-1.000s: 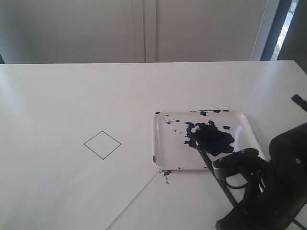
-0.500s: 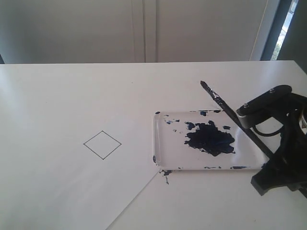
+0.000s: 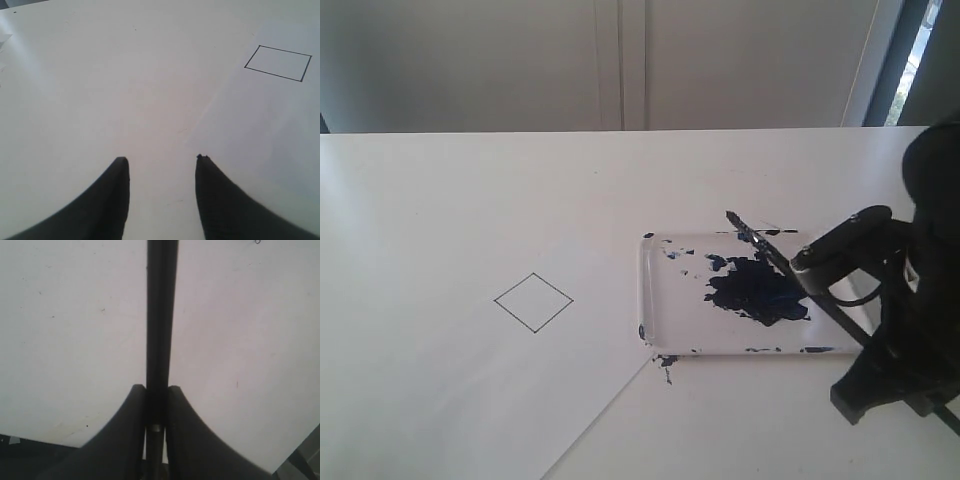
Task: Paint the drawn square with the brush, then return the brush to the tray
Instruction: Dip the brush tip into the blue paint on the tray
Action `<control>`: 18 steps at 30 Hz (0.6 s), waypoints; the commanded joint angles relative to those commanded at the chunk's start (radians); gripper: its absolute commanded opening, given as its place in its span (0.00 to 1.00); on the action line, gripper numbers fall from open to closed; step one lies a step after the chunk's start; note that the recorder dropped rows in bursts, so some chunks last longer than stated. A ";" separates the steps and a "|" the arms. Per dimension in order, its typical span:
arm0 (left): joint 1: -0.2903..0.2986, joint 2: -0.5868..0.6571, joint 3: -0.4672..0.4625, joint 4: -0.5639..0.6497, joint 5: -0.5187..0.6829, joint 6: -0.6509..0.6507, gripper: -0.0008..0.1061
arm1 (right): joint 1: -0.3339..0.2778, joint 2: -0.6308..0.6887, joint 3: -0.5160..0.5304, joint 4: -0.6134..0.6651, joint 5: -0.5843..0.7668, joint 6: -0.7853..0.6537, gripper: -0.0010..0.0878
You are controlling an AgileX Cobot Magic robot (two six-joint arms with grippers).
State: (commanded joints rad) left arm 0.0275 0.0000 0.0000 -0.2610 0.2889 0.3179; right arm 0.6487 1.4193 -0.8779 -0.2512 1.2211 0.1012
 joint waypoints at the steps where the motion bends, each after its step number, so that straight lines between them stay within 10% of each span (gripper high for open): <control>1: 0.000 0.000 0.000 0.000 0.000 0.000 0.46 | 0.000 0.013 0.008 -0.015 0.000 0.000 0.01; 18: 0.000 0.000 0.000 0.000 0.000 0.000 0.46 | 0.000 0.097 0.123 -0.230 0.000 0.044 0.01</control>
State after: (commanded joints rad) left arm 0.0275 0.0000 0.0000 -0.2610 0.2889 0.3179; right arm 0.6487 1.5166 -0.7546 -0.4811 1.2211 0.1451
